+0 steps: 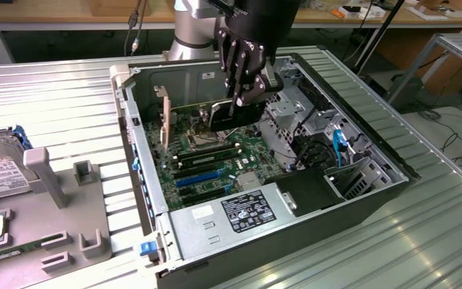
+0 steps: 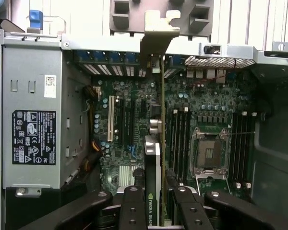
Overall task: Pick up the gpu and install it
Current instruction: 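Insert the gpu into the slot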
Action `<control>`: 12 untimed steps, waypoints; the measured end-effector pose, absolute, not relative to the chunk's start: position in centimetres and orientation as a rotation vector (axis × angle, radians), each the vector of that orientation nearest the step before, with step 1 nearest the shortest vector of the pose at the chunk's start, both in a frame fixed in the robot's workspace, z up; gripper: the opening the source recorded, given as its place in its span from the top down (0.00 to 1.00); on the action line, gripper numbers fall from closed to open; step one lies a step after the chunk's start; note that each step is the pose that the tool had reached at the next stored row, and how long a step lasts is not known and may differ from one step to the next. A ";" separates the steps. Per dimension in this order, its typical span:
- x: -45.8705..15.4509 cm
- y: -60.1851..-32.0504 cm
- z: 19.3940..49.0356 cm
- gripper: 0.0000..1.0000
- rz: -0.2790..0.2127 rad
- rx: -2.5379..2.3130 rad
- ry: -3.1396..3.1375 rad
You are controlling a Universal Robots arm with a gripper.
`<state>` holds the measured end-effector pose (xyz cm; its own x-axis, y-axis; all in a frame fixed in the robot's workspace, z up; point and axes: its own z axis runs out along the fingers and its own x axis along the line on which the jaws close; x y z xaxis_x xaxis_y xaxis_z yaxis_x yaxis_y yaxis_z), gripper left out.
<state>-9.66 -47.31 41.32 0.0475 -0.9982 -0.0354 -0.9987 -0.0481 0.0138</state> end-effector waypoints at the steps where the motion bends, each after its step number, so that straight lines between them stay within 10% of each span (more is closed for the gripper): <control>1: -9.7 -47.3 41.3 0.73 0.052 -2.261 2.155; 12: -9.7 -47.3 39.6 0.73 0.047 -2.234 2.174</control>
<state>-9.66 -47.29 39.64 0.0272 -0.9989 -0.0383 -0.9996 -0.0273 0.0039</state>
